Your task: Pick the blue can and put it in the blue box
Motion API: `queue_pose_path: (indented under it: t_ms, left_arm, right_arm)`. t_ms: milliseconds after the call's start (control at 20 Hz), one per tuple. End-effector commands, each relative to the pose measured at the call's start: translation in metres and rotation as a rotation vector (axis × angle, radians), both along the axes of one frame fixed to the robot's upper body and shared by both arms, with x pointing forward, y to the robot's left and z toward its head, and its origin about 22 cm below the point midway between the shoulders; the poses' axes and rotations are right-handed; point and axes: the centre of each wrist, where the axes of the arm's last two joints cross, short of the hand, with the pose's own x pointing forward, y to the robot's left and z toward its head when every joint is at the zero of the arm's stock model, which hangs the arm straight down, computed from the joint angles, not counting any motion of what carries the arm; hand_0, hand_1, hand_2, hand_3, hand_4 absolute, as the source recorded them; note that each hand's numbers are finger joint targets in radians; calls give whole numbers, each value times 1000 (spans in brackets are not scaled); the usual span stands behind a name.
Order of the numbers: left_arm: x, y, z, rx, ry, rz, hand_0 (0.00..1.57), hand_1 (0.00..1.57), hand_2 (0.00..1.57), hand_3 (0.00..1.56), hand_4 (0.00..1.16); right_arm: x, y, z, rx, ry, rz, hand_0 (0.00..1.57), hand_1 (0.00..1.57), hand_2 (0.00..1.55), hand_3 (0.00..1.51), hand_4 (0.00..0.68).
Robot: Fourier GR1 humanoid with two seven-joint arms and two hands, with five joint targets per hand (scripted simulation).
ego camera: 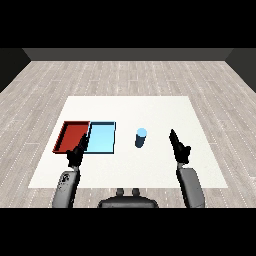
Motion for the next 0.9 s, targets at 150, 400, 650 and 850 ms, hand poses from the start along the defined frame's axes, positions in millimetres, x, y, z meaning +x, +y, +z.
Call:
queue_pose_path:
  t_ms: [150, 400, 650, 850]
  left_arm:
    - [1, -9, 7, -17, -24, 35, 0, 0, 0, 0, 0]
    - [10, -18, 26, -96, -369, -12, 0, 0, 0, 0, 0]
    - [30, -10, 29, -111, -395, -45, 0, 0, 0, 0, 0]
    - [-4, -27, 10, -115, -381, -37, 0, 0, 0, 0, 0]
  right_arm:
    - [-12, -40, -4, 14, 19, 21, 0, 0, 0, 0, 0]
    - [-21, -41, 3, 249, -206, 141, 0, 0, 0, 0, 0]
    - [-12, -57, 14, 276, -228, 170, 0, 0, 0, 0, 0]
    - [-3, -52, 5, 283, -214, 174, 0, 0, 0, 0, 0]
